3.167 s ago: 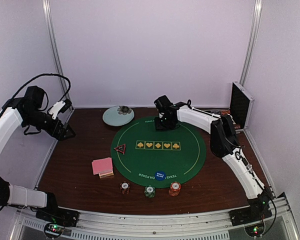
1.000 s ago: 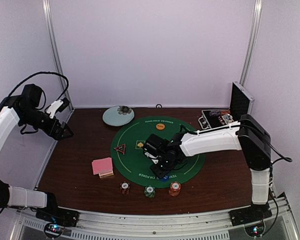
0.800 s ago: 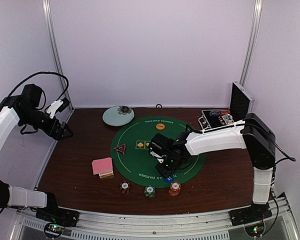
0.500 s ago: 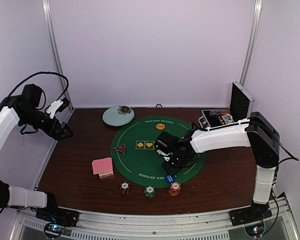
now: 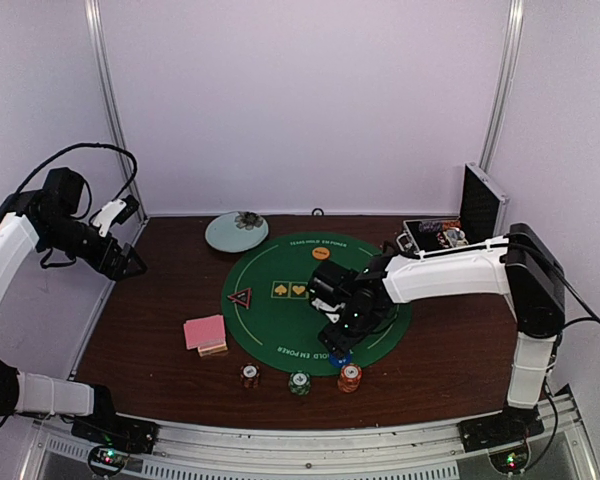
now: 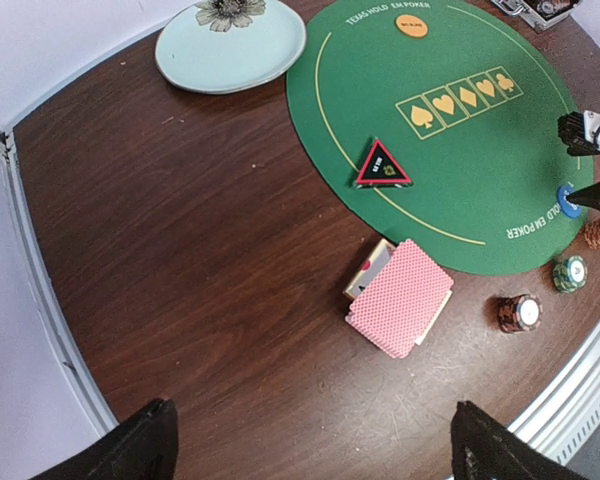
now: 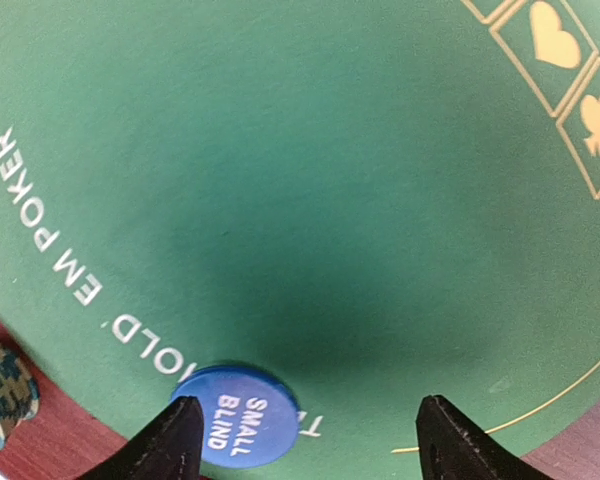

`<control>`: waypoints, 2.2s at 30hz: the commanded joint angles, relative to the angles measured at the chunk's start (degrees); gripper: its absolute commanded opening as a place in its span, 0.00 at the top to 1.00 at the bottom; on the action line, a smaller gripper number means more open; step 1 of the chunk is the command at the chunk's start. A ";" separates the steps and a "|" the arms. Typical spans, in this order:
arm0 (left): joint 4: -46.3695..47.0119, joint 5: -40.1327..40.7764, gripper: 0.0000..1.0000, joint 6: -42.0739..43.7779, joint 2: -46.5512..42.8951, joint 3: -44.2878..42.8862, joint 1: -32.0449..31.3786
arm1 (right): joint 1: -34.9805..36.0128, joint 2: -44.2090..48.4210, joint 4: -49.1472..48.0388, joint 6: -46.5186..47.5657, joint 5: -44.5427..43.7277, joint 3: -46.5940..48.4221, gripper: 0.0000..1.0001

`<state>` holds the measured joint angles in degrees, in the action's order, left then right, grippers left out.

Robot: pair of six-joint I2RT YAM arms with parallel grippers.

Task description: Distribute texas hold em gaming equipment

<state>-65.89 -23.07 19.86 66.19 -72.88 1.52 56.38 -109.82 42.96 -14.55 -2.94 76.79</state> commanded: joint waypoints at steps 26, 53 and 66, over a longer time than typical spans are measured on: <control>0.32 0.72 0.02 1.12 -0.11 -2.38 0.39 | 2.09 -4.36 4.50 2.71 4.63 2.97 0.18; 0.30 0.69 0.02 1.47 -0.05 -1.90 0.34 | -3.59 -0.05 7.51 4.08 1.15 4.26 0.21; 0.23 1.65 0.03 2.09 0.87 -2.98 0.39 | 0.67 11.72 16.15 -1.60 0.41 6.94 0.08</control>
<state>-66.06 -21.65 20.99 66.65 -73.84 1.52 53.87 -100.99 54.30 -13.21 -0.80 84.12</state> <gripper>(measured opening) 0.975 0.911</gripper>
